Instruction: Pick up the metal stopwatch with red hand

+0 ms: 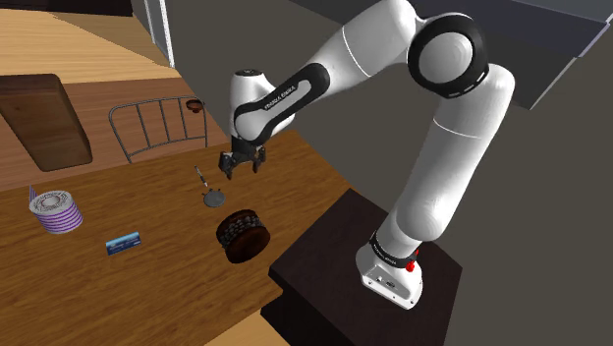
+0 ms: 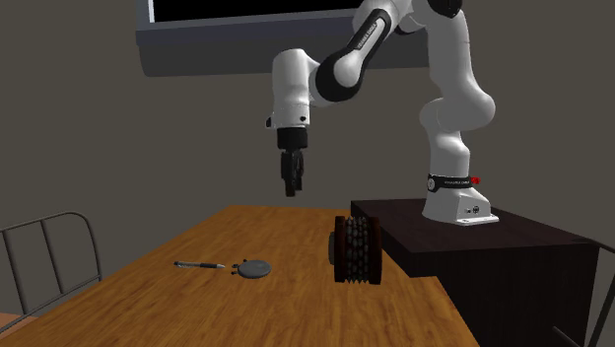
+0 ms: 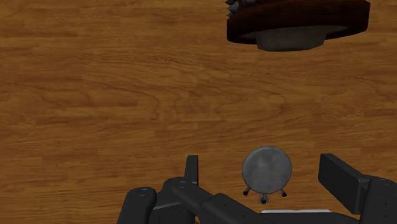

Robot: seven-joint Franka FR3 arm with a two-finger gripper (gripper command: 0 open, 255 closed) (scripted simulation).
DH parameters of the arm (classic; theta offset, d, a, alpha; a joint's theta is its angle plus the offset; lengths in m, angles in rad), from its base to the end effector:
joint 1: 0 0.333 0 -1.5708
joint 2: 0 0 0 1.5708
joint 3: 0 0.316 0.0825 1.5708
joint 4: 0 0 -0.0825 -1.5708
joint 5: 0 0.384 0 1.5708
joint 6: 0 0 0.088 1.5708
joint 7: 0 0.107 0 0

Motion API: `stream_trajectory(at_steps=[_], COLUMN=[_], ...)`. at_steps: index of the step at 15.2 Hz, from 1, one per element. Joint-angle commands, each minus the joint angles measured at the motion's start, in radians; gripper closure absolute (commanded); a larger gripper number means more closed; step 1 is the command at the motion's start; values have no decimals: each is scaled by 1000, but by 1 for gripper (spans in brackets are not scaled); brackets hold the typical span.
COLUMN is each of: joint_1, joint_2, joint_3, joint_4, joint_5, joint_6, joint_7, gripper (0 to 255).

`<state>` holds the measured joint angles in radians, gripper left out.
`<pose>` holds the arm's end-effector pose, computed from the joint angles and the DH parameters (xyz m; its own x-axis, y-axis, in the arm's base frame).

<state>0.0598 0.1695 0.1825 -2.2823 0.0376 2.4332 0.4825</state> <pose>0.5132 0.1272 0.2797 0.9629 -0.2669 -0.0404 -0.2685 -0.9624 -0.0405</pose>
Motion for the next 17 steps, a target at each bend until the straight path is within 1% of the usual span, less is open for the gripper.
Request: stream_trajectory(at_steps=[1, 7, 13, 17], joint_1=[13, 67, 120, 125], joint_2=[84, 320, 557, 601], joint_3=[-6, -49, -95, -101], joint_4=[56, 250, 496, 520], joint_5=[-35, -118, -162, -166], joint_6=[35, 93, 99, 121], joint_7=[38, 129, 188, 192], gripper=[0, 0, 0, 0])
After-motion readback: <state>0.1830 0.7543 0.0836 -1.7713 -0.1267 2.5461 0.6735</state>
